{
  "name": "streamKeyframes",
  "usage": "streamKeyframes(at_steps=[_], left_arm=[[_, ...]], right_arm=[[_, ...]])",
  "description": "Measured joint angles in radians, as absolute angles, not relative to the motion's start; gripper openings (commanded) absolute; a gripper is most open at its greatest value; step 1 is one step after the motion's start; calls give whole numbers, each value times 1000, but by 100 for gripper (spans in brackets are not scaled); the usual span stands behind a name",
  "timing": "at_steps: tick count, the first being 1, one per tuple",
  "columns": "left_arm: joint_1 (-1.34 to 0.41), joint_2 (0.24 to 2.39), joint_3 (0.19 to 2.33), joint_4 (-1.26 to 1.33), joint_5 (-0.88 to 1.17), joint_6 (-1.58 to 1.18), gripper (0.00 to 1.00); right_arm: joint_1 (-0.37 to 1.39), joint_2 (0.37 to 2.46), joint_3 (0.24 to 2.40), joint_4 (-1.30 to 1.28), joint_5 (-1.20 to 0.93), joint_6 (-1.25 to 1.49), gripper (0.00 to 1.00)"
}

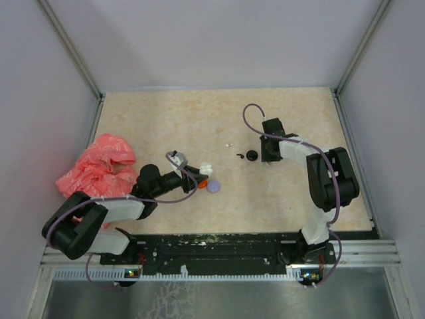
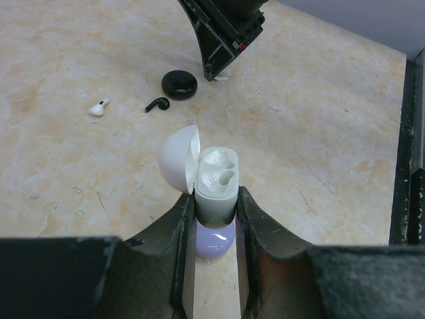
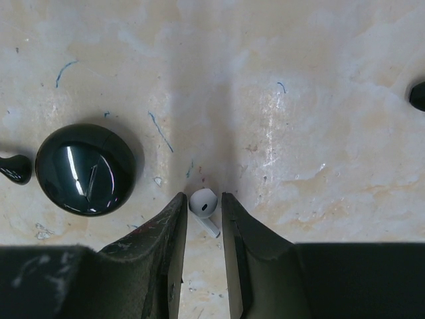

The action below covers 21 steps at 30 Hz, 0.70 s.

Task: Insert the wireless bluetooth earbuds into the charging case
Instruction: Pick up the earbud from the center of the board.

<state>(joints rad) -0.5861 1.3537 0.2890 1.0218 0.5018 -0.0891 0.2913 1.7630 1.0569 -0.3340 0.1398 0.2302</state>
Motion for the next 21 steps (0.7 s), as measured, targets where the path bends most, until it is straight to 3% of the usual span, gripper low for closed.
streamKeyframes(at_steps=[13, 21], left_arm=[[-586, 1338, 289, 1018, 518, -89, 0], [-583, 1325, 276, 1054, 528, -102, 0]], right_arm=[[291, 1750, 1046, -333, 121, 236, 12], [297, 1565, 975, -333, 33, 236, 9]])
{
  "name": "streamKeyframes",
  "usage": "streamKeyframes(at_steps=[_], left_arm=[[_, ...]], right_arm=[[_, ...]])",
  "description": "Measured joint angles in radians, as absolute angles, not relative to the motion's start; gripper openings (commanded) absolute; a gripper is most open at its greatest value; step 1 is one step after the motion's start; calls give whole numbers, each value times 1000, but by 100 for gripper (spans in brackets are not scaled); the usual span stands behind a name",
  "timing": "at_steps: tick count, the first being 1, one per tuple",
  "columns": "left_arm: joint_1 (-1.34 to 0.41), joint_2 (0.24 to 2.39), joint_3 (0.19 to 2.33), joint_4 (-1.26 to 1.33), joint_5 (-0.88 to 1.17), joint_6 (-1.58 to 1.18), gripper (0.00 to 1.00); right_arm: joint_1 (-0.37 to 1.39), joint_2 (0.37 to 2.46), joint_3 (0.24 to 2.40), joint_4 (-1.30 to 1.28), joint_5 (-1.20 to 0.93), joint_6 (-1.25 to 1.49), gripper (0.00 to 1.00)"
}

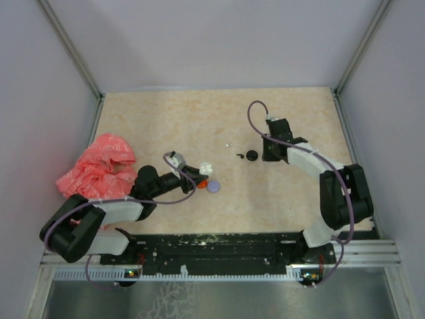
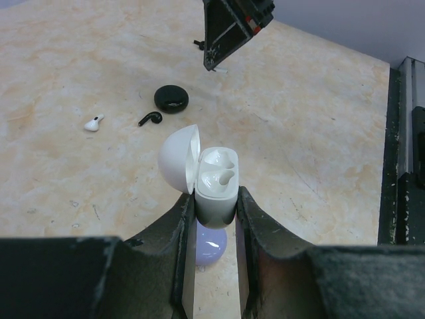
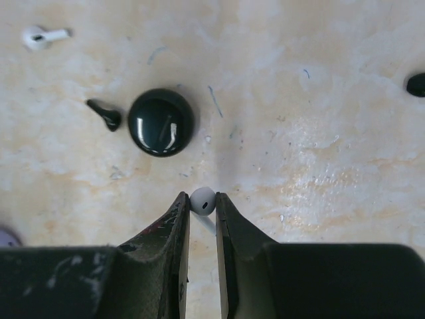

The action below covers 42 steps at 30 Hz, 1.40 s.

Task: Insert the wireless bluetooth earbuds into the charging case
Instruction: Pick up the earbud from the center of the board, then place the earbud in the charging case.

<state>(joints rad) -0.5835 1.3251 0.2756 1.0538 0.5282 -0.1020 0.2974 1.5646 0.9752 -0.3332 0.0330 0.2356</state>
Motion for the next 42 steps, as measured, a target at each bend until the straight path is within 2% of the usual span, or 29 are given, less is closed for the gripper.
streamKeyframes(at_steps=[7, 11, 19, 30, 42], left_arm=[[-580, 1325, 276, 1091, 543, -134, 1], [-580, 1325, 278, 1127, 543, -142, 5], [-580, 1326, 278, 1257, 549, -142, 4], [-580, 1334, 278, 1441, 593, -139, 3], [-580, 1316, 277, 1496, 619, -154, 1]], right_arm=[[347, 1379, 960, -273, -60, 236, 7], [387, 1295, 955, -222, -124, 236, 6], [456, 1168, 897, -58, -301, 237, 4], [545, 1126, 838, 260, -560, 352, 4], [662, 1132, 824, 488, -688, 430, 3]])
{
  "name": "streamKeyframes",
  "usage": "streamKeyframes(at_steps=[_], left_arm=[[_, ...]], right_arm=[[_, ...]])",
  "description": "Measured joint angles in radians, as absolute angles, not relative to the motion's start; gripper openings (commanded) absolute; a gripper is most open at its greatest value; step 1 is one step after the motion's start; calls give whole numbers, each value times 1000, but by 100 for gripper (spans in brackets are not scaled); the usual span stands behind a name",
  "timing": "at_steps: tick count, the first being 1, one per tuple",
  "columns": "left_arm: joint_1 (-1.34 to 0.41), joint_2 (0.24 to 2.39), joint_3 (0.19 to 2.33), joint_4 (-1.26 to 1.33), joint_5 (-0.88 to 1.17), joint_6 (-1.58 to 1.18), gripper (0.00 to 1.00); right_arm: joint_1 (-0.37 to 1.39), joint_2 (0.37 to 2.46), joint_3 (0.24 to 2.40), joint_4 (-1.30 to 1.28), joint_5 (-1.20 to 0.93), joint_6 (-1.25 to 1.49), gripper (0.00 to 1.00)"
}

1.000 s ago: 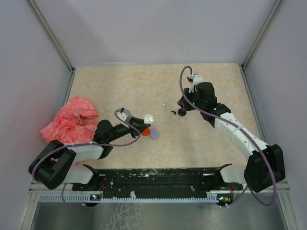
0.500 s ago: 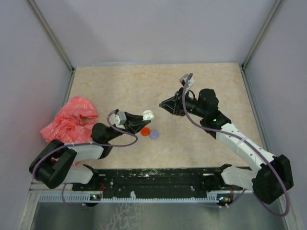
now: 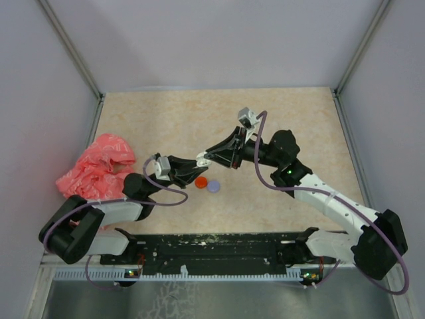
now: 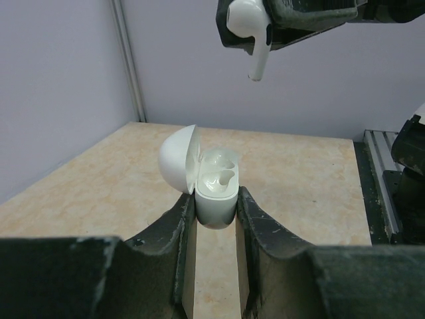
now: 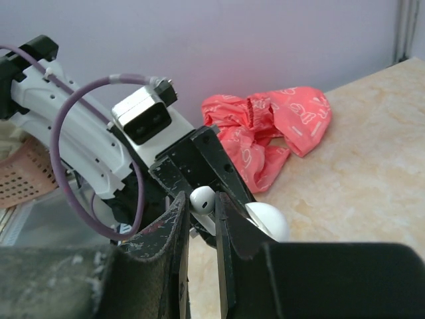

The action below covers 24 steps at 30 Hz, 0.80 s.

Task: Insert the wireless bluetooth earbuds into the charging case
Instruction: Place the earbud in the charging case.

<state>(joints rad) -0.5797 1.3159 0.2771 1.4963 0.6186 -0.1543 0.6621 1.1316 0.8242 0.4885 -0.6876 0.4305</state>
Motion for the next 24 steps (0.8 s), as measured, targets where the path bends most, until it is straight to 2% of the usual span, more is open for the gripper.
streamKeyframes(at_steps=[24], left_arm=[[-580, 1298, 277, 1512, 638, -263, 0]], right_arm=[[706, 1234, 818, 521, -726, 414, 3]])
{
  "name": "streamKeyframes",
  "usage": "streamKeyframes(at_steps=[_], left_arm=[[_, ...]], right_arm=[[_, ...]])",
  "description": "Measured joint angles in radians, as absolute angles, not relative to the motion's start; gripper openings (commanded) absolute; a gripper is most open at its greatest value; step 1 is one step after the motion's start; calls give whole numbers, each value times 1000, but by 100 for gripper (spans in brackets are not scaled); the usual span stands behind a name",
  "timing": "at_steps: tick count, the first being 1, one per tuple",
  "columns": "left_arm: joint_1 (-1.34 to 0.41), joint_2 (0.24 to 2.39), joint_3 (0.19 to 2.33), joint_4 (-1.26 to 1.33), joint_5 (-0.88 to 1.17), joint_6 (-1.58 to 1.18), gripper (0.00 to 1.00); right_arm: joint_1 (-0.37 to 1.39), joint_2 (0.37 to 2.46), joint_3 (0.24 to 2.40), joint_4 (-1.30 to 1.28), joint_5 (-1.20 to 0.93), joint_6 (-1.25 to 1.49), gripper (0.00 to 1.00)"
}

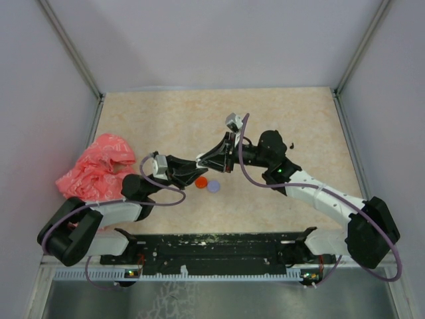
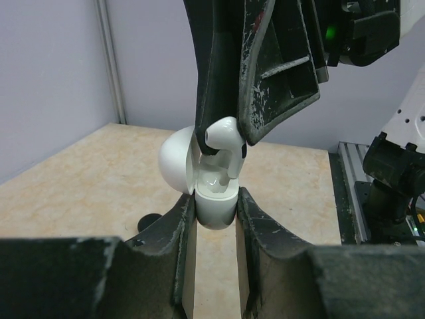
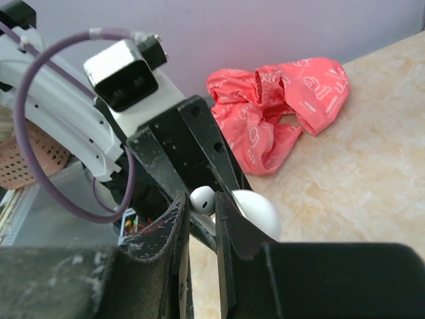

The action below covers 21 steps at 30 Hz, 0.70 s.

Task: Insert the wireless bluetooth earbuds into the charging case
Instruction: Place the earbud in the charging case.

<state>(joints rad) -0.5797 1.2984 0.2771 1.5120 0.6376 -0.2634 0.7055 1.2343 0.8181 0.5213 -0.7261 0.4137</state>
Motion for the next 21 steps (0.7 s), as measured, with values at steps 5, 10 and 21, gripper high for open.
streamKeyframes(at_steps=[5, 10, 21], left_arm=[[-580, 1290, 276, 1511, 640, -267, 0], [-580, 1288, 274, 1509, 645, -270, 0], [-580, 1288, 266, 1509, 645, -273, 0]], right_arm=[[707, 1233, 817, 495, -715, 383, 3], [711, 1226, 817, 458, -693, 350, 3], [711, 1217, 817, 429, -689, 323, 11]])
